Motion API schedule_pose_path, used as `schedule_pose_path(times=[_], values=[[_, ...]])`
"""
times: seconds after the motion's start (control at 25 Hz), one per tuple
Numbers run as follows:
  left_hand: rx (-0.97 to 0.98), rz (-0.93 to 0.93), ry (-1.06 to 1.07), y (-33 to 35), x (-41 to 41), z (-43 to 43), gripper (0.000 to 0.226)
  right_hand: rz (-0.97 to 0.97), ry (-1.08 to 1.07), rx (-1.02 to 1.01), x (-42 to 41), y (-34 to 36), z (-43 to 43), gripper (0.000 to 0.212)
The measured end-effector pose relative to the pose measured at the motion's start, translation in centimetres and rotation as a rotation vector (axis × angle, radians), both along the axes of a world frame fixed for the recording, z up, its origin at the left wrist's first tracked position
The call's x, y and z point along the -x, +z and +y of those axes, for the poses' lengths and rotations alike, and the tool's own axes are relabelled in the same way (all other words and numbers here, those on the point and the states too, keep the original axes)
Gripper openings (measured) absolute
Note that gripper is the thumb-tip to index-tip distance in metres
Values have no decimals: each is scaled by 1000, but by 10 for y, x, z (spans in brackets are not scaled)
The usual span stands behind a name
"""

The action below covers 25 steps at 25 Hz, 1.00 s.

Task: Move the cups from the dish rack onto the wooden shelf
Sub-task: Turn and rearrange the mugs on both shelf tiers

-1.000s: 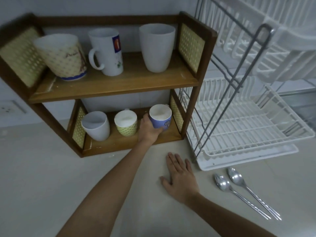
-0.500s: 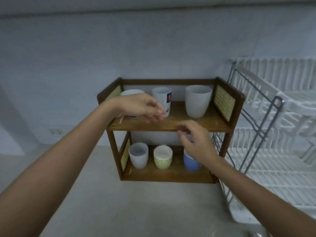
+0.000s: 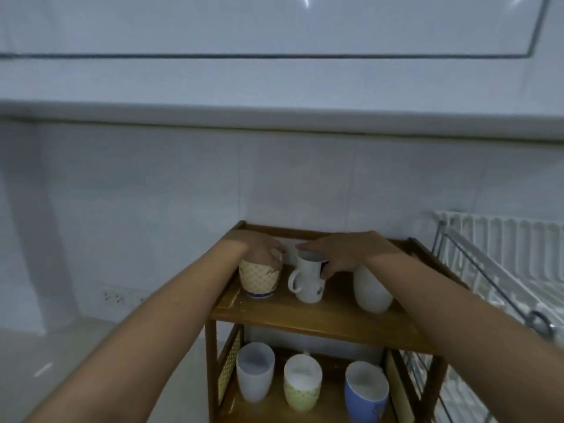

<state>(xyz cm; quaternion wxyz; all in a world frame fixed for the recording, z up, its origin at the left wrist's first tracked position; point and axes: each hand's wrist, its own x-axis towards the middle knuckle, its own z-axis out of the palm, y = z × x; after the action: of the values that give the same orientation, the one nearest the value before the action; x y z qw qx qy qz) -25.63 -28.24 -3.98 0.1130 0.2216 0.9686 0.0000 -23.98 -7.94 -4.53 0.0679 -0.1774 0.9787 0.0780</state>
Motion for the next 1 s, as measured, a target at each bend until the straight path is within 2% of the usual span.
schedule_pose_path(times=[0.24,0.28,0.4,0.48,0.68,0.84,1.0], values=[[37,227,128,-8,13,-6,84,87,-106,0,-12,6,-2,86],[25,208,121,-2,15,-8,85,66,-121,0,-13,7,-1,88],[66,-25,-53,20,17,-15,89,-51,-121,34,-16,12,0,88],[133,-51,-141,19,15,-18,89,-57,-87,19,-16,16,-2,81],[0,93,-78,0,17,-17,86,-49,-63,19,-16,18,-5,79],[44,249,-11,-6,16,-6,83,-50,-74,54,-17,16,-3,79],[31,296,-17,-10,14,-5,79,-53,-90,21,-19,15,-5,78]])
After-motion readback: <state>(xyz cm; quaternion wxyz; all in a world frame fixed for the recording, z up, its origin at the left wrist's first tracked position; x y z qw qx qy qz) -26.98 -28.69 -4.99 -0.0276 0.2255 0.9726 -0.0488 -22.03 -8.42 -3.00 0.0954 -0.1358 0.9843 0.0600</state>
